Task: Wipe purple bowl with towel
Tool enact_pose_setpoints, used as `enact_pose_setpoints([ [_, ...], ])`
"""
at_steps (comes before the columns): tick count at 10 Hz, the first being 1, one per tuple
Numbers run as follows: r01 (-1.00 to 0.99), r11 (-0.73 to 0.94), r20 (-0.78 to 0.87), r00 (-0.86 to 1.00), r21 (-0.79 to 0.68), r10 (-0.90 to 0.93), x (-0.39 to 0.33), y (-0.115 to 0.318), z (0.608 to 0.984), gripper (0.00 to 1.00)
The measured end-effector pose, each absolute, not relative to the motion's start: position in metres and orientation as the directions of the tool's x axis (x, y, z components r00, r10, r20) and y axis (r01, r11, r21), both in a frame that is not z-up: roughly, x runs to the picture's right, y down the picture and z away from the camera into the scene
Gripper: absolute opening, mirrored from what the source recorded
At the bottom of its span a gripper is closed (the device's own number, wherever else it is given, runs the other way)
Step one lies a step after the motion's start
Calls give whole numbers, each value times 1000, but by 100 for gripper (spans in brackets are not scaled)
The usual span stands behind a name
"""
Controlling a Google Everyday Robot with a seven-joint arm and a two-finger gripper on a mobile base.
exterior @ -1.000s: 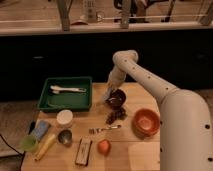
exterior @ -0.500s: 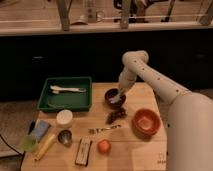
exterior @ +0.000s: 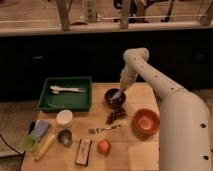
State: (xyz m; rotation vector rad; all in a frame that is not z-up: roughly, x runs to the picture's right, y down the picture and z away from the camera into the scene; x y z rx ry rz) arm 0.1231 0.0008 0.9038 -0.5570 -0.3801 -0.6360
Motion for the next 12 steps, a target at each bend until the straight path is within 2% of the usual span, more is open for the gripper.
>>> enact_pose_setpoints([
  [5,729,619,589,647,-291,-485,66,17,887,0],
  [9,724,594,577,667,-352,-471,103,31,874,0],
  [12,685,604,511,719,-407,-471,134,23,877,0],
])
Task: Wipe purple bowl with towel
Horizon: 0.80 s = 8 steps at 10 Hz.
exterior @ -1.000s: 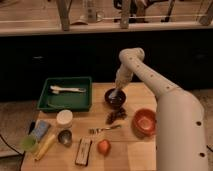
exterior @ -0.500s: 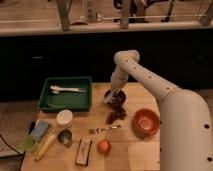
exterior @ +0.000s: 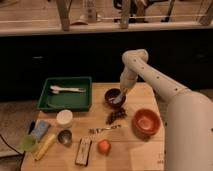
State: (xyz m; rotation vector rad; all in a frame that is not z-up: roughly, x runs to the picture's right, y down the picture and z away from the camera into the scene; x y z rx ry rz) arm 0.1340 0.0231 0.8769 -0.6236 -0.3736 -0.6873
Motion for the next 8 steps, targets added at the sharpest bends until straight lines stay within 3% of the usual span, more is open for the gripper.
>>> enact_pose_setpoints([
  [8,737,602,535,657,-307,-532,72,0,889,0],
])
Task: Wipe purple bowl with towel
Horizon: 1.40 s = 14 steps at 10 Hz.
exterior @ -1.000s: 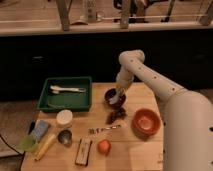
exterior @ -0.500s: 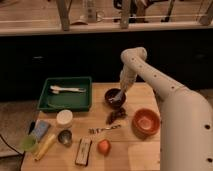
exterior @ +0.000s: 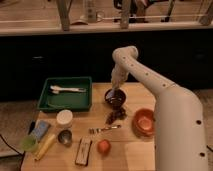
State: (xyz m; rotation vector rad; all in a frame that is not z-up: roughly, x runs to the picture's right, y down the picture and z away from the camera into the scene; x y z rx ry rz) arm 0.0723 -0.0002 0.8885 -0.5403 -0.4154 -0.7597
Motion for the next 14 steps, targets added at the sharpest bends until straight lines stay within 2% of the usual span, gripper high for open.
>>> enact_pose_setpoints([
  [3,774,562,572,612,-291,-546,69,23,867,0],
  [7,785,488,576,615,-382,-538,99,43,846,0],
  [10,721,536,502,692,-439,-519,131,29,859,0],
  [14,679,618,468,728,-395,-501,120,6,887,0],
])
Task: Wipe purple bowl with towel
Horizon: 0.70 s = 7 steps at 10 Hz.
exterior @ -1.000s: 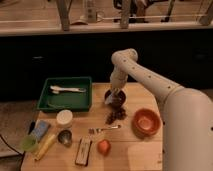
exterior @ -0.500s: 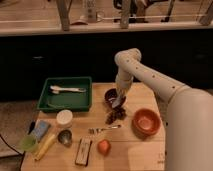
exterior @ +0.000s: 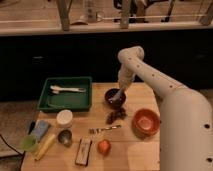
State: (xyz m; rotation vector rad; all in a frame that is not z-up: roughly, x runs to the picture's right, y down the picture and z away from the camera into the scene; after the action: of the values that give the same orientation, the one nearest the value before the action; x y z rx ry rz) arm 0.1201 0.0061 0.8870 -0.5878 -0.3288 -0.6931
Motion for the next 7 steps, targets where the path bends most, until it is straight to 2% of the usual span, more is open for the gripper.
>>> enact_pose_setpoints([
  [7,759,612,604,599,-220,-526,58,-4,894,0],
])
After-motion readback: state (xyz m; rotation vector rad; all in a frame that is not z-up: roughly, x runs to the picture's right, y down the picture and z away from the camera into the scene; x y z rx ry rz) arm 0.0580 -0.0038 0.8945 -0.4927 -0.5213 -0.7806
